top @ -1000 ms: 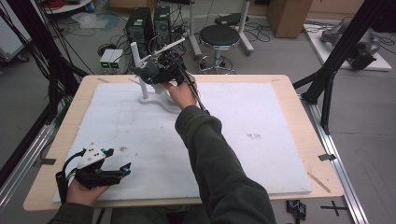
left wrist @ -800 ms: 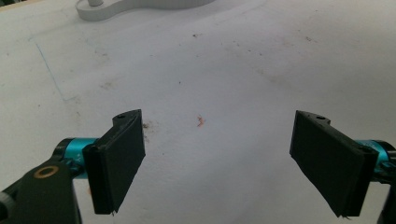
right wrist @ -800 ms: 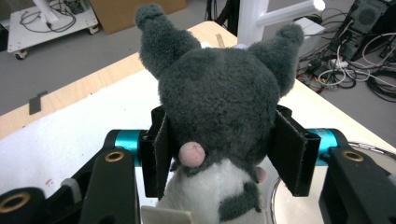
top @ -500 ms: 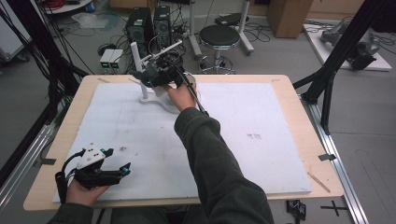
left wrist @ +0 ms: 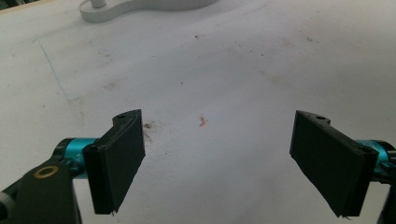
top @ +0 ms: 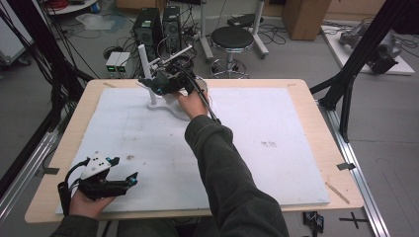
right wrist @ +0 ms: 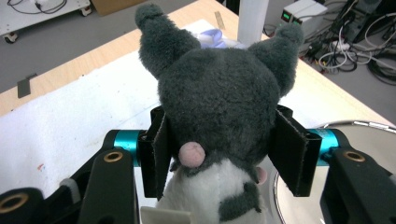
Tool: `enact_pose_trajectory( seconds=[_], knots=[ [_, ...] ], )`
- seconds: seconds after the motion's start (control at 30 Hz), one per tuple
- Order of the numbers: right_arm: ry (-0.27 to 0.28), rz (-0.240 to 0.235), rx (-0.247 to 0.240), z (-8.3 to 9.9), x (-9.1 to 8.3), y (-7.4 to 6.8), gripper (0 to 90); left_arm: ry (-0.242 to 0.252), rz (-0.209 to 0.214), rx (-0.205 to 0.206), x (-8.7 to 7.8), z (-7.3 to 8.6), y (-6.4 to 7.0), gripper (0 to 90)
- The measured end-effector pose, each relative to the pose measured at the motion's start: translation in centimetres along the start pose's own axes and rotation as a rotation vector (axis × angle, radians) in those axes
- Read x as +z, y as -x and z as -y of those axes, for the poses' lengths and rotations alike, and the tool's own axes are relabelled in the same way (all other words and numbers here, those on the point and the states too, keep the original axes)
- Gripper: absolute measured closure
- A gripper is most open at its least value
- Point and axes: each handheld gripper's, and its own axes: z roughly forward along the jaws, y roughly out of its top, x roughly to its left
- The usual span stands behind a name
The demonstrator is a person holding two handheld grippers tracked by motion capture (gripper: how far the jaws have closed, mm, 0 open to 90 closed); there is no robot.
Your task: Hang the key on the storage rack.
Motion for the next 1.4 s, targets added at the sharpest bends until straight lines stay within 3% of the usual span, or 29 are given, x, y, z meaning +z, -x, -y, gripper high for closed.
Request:
enact_pose_trajectory(
  seconds=[0.4,0.87,1.13,1.4],
  knots=[
    [-0.028,0.008,0.034,1.4,0.7,0.5,43.2,-0.001,0.003,-0.002,0.0,0.0,0.0,18.2],
    [-0.047,0.016,0.033,1.5,1.5,0.1,41.3,0.001,0.002,-0.001,0.0,0.0,0.0,18.2],
    [-0.069,0.017,0.029,1.6,1.9,0.1,33.7,-0.001,0.001,-0.001,0.0,0.0,0.0,18.2],
    [-0.036,-0.017,0.038,1.5,0.9,0.2,30.2,0.002,0.0,-0.006,0.0,0.0,-0.1,18.1]
  ],
)
